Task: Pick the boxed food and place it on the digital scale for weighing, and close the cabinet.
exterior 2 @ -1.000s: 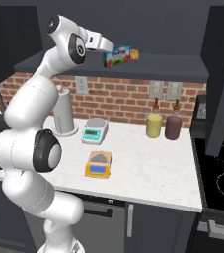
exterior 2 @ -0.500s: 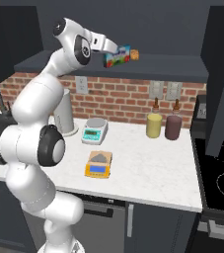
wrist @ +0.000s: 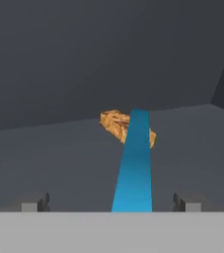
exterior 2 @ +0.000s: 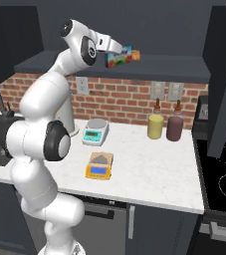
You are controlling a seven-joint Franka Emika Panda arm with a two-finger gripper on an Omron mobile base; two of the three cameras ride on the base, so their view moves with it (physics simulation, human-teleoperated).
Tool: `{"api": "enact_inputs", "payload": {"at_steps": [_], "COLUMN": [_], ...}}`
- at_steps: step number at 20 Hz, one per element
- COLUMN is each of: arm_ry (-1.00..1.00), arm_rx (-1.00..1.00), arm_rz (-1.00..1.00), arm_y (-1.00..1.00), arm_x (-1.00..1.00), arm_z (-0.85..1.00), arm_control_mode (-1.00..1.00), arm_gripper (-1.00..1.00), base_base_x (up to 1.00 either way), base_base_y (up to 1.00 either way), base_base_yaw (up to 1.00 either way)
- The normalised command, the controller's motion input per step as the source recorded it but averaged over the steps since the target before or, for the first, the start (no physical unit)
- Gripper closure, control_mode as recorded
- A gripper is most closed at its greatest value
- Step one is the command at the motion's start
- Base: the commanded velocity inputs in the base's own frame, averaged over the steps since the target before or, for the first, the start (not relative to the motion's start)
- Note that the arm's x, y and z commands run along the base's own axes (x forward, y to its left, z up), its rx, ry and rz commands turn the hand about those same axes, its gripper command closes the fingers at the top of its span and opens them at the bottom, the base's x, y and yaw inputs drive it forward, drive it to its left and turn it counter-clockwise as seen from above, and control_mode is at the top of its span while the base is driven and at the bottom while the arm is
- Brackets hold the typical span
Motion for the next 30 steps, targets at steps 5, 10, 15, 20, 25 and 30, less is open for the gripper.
{"api": "enact_inputs", "payload": {"at_steps": [5, 10, 15, 20, 25, 30], "arm_ry": [0.00, 0.00, 0.00, 0.00, -0.03, -0.08], "arm_rx": [0.00, 0.00, 0.00, 0.00, 0.02, 0.03], "arm_rz": [0.00, 0.00, 0.00, 0.00, 0.00, 0.00], "arm_y": [-0.10, -0.10, -0.06, 0.01, 0.21, 0.30], "arm_x": [0.20, 0.12, 0.02, -0.06, -0.46, -0.70], "arm_z": [0.00, -0.01, -0.06, -0.06, -0.05, -0.05], "arm_control_mode": [-1.00, -1.00, -1.00, -1.00, -1.00, -1.00], "arm_gripper": [1.00, 1.00, 1.00, 1.00, 1.00, 1.00], "base_base_x": [0.00, 0.00, 0.00, 0.00, 0.00, 0.00], "base_base_y": [0.00, 0.00, 0.00, 0.00, 0.00, 0.00], "base_base_yaw": [0.00, 0.00, 0.00, 0.00, 0.00, 0.00]}}
